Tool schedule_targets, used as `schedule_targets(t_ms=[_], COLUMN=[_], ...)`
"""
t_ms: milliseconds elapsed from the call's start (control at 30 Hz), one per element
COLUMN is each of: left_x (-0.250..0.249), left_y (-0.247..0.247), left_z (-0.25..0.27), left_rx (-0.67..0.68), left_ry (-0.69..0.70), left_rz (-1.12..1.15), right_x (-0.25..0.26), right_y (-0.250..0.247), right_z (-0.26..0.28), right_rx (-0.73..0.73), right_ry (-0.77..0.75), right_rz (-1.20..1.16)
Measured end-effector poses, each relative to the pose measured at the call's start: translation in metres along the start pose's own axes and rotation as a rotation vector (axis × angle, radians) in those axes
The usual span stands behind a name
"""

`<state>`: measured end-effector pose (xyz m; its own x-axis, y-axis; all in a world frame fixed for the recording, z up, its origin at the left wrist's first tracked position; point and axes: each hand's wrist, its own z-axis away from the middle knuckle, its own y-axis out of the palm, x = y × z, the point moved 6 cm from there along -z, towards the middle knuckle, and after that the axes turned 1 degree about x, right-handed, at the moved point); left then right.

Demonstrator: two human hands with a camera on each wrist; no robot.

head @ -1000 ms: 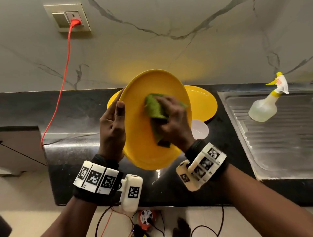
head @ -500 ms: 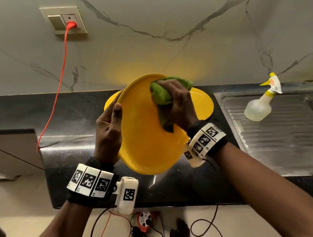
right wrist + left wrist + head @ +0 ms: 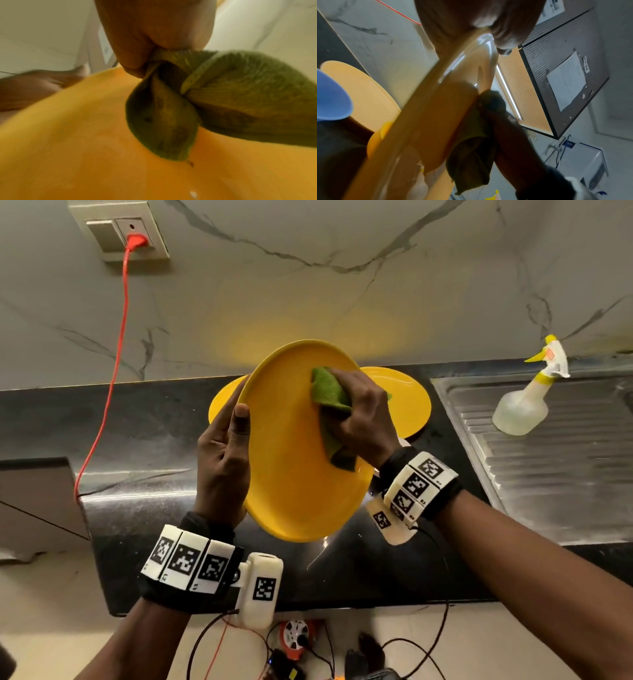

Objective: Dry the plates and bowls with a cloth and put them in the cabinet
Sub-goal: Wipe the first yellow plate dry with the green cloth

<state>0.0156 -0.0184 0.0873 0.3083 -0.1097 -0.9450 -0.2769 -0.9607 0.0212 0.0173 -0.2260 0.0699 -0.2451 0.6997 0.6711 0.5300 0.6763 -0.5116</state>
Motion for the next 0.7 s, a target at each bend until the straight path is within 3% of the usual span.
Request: schedule_targets(t_ms=[200,400,533,700], left_x=[0.003,0.000,0.000,0.001], left_y=[0.002,-0.007,-0.008,-0.006], left_z=[-0.002,-0.004,-0.003,0.002], left_rx=[0.021,0.070,0.051,0.039], left_ry=[-0.040,-0.051,-0.048,-0.009], left_rz=[0.105,0.061,0.017,0.044], right_x=[0.078,0.072,0.040,-0.009], right_y=[0.043,0.030,0.003,-0.002], right_z=[0.040,0.003,-0.033,-0.023], right_rx=[0.257,0.176,0.098,0.127], right_ry=[-0.245,-0.418,-0.299,-0.096], right_rz=[-0.143,0.058,0.084,0.145])
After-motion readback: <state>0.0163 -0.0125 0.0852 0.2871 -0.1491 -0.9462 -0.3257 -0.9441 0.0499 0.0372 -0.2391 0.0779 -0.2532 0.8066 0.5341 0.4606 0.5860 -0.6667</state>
